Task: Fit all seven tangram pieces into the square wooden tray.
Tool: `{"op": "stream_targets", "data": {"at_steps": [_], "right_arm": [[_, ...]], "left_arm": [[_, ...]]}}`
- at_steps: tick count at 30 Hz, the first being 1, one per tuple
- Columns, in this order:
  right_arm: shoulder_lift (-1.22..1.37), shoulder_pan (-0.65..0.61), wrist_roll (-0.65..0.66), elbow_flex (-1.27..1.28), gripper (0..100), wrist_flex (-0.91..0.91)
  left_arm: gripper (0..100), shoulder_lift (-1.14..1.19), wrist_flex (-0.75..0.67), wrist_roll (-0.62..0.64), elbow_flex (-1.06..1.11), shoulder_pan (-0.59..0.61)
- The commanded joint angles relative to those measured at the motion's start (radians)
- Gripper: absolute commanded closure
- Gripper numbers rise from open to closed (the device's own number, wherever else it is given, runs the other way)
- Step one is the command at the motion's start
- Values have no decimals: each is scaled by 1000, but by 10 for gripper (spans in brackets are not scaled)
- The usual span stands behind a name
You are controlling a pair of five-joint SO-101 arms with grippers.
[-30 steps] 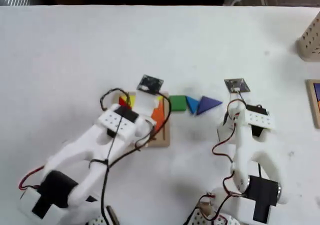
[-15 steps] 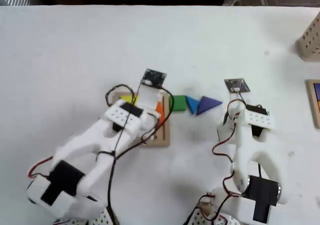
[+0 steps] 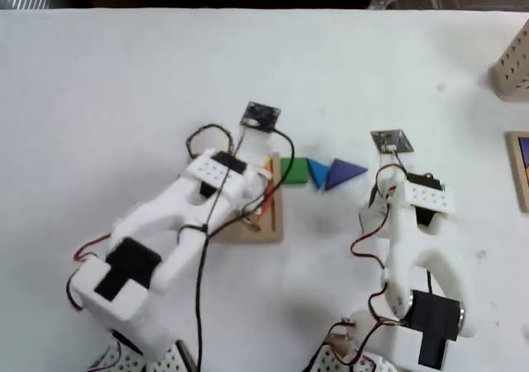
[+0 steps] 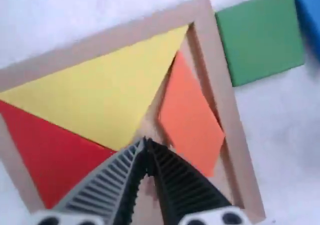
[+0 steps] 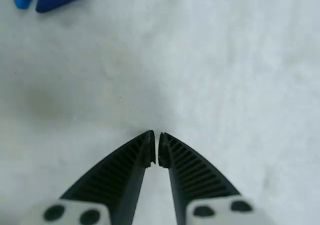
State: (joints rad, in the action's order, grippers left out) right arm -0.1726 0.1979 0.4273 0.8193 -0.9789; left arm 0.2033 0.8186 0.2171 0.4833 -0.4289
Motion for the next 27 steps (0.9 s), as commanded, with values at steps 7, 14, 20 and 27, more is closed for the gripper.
{"op": "stream_targets", "data": {"at_steps": [7, 14, 20, 27], "right_arm": [[-38, -2, 12, -8, 974, 12], [-36, -2, 12, -8, 974, 12], [-36, -2, 12, -8, 974, 12], [-36, -2, 12, -8, 974, 12]], "left_arm": [[980, -139, 64, 8, -58, 7], [980, -338, 89, 14, 97, -4], [980, -378, 81, 14, 250, -16], [980, -377, 75, 12, 288, -113]]}}
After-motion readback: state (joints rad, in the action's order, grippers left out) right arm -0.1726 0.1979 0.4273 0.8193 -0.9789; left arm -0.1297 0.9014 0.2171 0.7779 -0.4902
